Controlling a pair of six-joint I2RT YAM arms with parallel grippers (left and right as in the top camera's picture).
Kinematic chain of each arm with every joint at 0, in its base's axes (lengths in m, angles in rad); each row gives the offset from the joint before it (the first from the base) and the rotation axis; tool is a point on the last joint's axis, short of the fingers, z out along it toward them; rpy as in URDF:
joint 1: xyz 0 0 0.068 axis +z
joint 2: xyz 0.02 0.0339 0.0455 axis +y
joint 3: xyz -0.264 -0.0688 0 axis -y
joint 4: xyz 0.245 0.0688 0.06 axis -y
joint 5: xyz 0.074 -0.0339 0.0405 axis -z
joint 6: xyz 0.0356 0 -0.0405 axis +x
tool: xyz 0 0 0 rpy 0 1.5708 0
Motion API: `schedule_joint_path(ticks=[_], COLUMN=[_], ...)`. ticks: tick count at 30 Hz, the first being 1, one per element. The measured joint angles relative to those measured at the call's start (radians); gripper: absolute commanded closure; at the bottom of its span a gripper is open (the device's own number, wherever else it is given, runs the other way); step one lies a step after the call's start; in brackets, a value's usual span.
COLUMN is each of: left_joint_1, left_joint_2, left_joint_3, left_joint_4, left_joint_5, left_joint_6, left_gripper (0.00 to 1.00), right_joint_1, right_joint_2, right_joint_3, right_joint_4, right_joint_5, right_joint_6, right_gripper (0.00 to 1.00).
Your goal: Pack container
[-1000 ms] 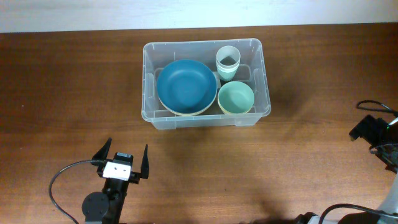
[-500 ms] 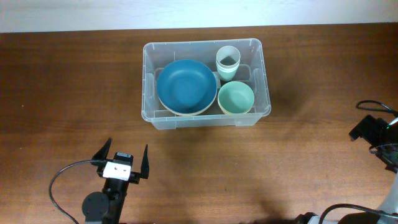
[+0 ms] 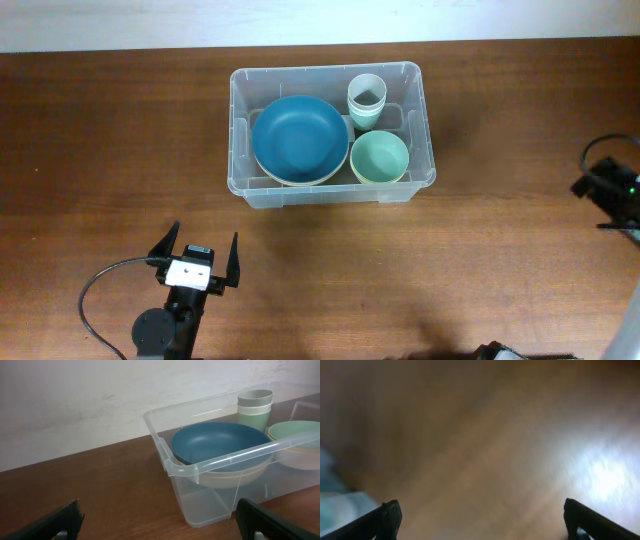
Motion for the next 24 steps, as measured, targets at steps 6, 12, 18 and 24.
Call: schedule_joint_path(ticks=[6, 12, 18, 24], left_joint_1=[0.0, 0.0, 0.0, 0.0], left_joint_2=[0.0, 0.0, 0.0, 0.0], left_joint_3=[0.0, 0.0, 0.0, 0.0], left_joint_4=[0.0, 0.0, 0.0, 0.0], left_joint_5=[0.0, -0.003, -0.003, -0.003], left_joint_6=[0.0, 0.0, 0.0, 0.0], left_gripper=[0.0, 0.0, 0.0, 0.0], right_joint_1=[0.132, 0.239, 0.273, 0.287], right_joint_2=[-0.2, -0.367, -0.584, -0.777], right_joint_3=[0.0, -0.052, -0.333, -0.671], right_joint_4=[0.156, 0.332, 0.609, 0.843], right_joint_5=[-0.015, -0.024, -0.056, -0.137], right_joint_6=[0.0, -0.003, -0.021, -0.066], right_gripper=[0.01, 0.01, 0.01, 0.01])
